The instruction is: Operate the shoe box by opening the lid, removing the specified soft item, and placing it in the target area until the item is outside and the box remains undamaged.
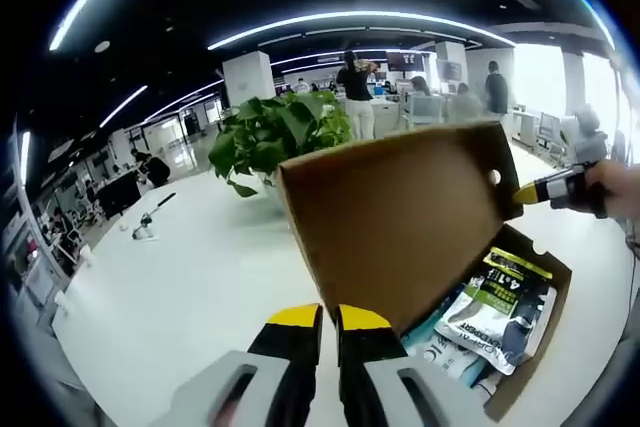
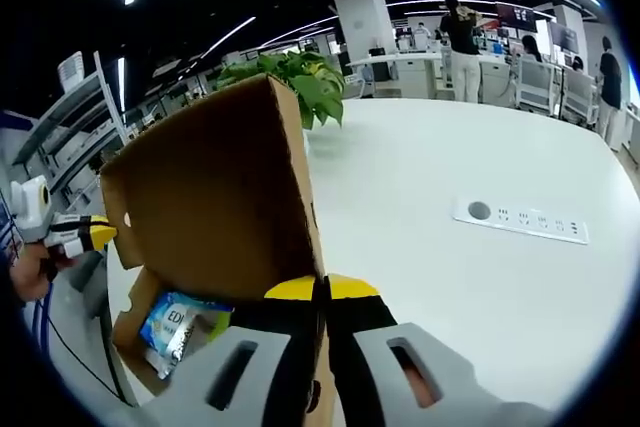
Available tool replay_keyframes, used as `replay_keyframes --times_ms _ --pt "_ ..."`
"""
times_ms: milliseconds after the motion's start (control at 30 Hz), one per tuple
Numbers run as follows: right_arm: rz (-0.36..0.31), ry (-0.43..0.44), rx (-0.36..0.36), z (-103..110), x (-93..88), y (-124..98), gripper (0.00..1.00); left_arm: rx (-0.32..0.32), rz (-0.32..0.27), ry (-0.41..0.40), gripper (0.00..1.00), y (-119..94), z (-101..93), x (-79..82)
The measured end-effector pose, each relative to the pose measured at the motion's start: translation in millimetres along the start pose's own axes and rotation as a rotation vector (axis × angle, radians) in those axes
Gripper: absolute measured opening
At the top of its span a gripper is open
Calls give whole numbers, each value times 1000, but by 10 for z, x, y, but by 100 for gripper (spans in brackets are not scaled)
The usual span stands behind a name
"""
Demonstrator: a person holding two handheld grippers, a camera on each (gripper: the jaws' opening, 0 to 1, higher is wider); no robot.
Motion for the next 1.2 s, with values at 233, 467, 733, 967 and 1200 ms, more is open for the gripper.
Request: replay_keyframes --times_ms 233,467,733,967,1200 --pt "2 -1 -6 -20 24 80 0 -17 10 -45 3 51 -13 -76" --pt "15 3 -18 -33 29 161 0 -24 16 -58 3 168 51 -63" --pt "32 6 -31 -61 21 264 0 -20 31 -74 3 319 114 -52" --pt "38 21 -42 -90 12 323 0 -2 45 -81 3 398 131 -58" --pt "55 24 -46 -110 -14 377 0 9 65 -88 2 482 167 -74"
Point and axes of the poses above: the point that each gripper's makers call its tool centre point, and the gripper's own axes: y roughly forward along the fingers, z roughly to its left, x roughly out of its top, the point moved 9 cm from there along -y, roughly backward along the fingers, and after that the axes turned 9 degrees about -z, right-handed, at the moved point
